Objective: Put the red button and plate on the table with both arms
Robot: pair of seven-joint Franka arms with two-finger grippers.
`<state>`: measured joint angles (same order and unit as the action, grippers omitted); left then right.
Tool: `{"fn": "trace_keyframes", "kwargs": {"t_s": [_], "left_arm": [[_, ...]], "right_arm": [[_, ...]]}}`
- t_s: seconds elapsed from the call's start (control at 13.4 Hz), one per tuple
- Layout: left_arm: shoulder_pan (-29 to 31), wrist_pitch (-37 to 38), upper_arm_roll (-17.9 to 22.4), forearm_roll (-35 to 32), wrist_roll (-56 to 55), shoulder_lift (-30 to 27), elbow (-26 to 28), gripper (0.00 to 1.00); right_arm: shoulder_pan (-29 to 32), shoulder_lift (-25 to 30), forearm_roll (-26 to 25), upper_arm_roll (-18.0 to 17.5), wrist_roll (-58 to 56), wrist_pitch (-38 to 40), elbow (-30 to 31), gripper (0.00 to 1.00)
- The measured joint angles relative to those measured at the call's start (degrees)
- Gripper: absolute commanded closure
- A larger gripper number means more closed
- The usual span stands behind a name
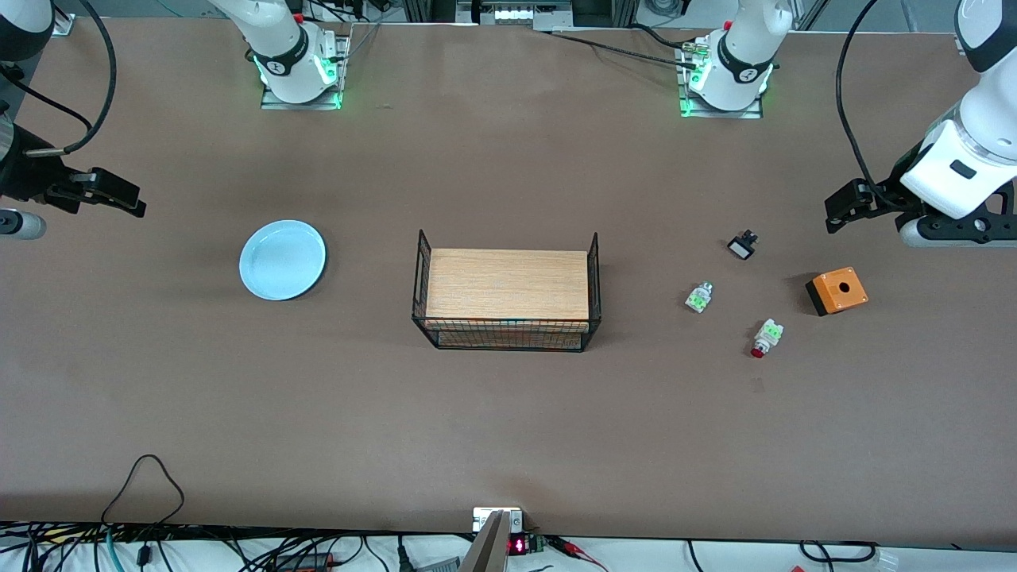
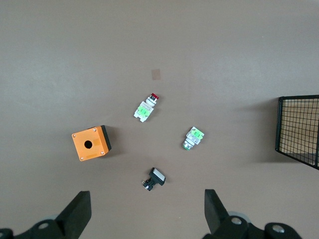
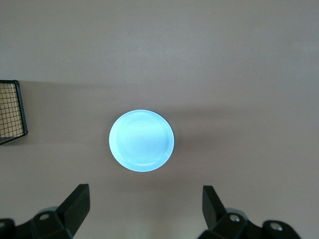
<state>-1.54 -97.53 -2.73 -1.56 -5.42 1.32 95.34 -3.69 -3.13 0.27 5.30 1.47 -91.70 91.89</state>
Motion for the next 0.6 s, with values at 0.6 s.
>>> {"fn": "trace_keyframes", "kwargs": {"t_s": [0.6], "left_arm": [[0.0,0.0,0.0,0.0,0.0,0.0,0.0,0.0]], "right_arm": [[-1.03,0.0,0.0,-0.09,-0.23,-0.03,-0.18,0.0]]}}
